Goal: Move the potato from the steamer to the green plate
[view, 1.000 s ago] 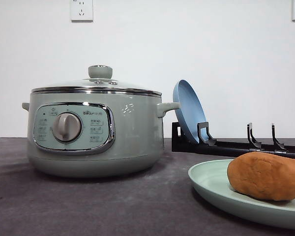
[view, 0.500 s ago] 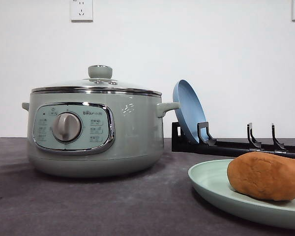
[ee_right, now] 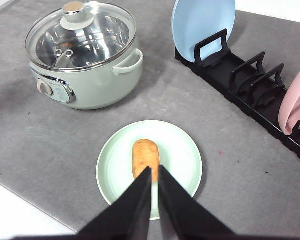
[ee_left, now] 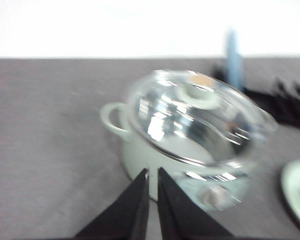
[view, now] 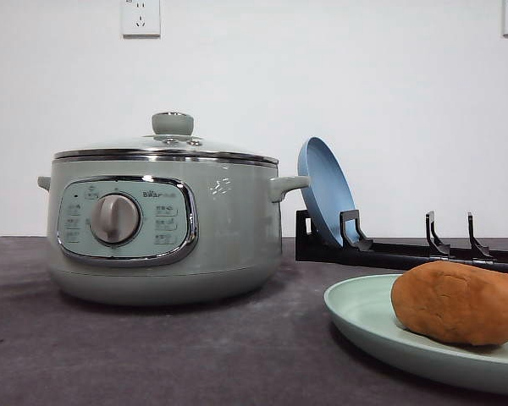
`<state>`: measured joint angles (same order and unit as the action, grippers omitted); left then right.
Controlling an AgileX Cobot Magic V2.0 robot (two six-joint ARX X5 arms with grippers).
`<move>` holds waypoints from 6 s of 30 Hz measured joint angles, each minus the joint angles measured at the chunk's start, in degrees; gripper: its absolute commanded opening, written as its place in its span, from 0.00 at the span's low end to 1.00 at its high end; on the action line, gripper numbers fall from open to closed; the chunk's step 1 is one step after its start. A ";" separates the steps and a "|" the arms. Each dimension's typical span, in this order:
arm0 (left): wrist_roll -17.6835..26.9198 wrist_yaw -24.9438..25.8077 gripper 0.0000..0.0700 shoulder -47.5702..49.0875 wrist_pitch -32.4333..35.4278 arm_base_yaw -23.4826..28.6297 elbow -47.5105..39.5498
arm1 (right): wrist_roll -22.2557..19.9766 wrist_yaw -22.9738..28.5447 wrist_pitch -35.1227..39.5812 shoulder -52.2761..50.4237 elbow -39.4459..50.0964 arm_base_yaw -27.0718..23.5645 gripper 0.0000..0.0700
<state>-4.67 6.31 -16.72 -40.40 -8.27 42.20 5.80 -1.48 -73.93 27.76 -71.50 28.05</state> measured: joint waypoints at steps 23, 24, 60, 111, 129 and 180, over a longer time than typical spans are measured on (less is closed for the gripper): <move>-0.33 -0.88 0.04 16.42 31.86 5.53 -39.25 | 0.00 0.01 0.00 0.01 0.01 0.00 0.01; -0.33 -1.36 0.04 16.42 32.52 5.53 -40.02 | 0.02 0.00 0.00 0.01 0.02 0.00 0.01; -0.49 -10.25 0.04 16.49 30.07 7.28 -40.33 | -0.02 1.28 0.08 0.01 0.02 -2.25 0.01; -0.52 -10.27 0.04 16.49 30.07 7.28 -40.33 | -1.29 6.21 64.28 -27.49 70.53 -27.80 0.01; -0.55 -10.27 0.04 16.49 30.07 7.28 -40.33 | -1.29 0.35 64.32 -27.49 70.55 -28.48 0.01; -0.57 -10.27 0.04 16.49 30.07 7.28 -40.33 | -1.29 0.35 64.32 -27.49 70.55 -28.48 0.01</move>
<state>-5.23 -3.97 -0.23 -10.33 -0.99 1.87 4.51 -1.13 -9.61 0.27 -0.95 -0.43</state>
